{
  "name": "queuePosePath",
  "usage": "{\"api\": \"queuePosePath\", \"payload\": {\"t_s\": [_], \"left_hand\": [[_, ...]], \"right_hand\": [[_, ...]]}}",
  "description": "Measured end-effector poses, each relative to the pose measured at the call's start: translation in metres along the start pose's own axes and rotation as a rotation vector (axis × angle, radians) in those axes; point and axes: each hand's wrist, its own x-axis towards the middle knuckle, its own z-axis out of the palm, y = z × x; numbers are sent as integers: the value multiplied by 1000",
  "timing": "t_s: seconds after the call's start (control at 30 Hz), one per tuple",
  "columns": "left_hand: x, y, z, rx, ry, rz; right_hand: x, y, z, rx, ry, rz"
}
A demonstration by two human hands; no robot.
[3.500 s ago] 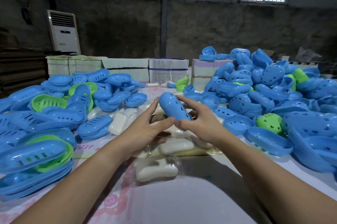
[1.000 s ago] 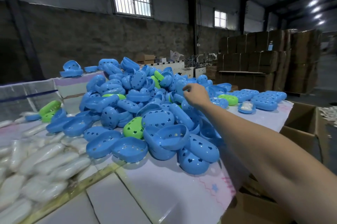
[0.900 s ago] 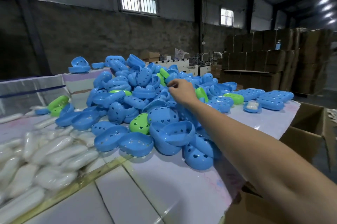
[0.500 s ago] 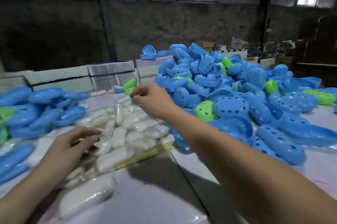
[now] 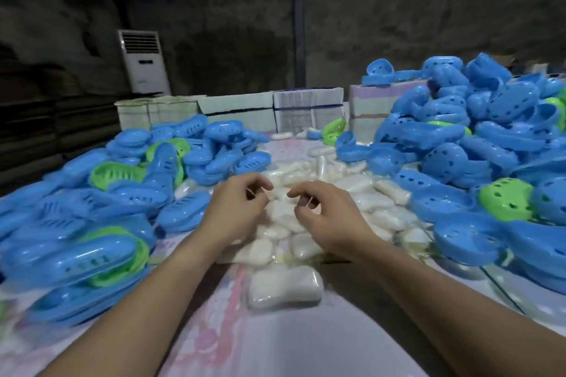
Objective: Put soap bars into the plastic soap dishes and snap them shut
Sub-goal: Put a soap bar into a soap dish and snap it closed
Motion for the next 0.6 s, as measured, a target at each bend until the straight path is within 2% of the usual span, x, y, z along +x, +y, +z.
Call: {"api": "queuePosePath", "payload": {"t_s": [0.1, 0.17, 0.2, 0.33, 0.6], "left_hand": [[16, -19, -25, 229, 193, -64], [24, -36, -40, 338, 249, -126], [27, -45, -45, 405, 219, -175], [30, -66, -49, 641, -79, -432], [30, -68, -58, 625, -137, -462]], "right_hand": [[-3, 0, 0, 9, -20, -23], [-3, 0, -1, -11, -43, -33], [-3, 0, -1, -15, -43, -32], [-2, 3, -3, -42, -27, -30], [-1, 10, -6, -229, -142, 3]]}}
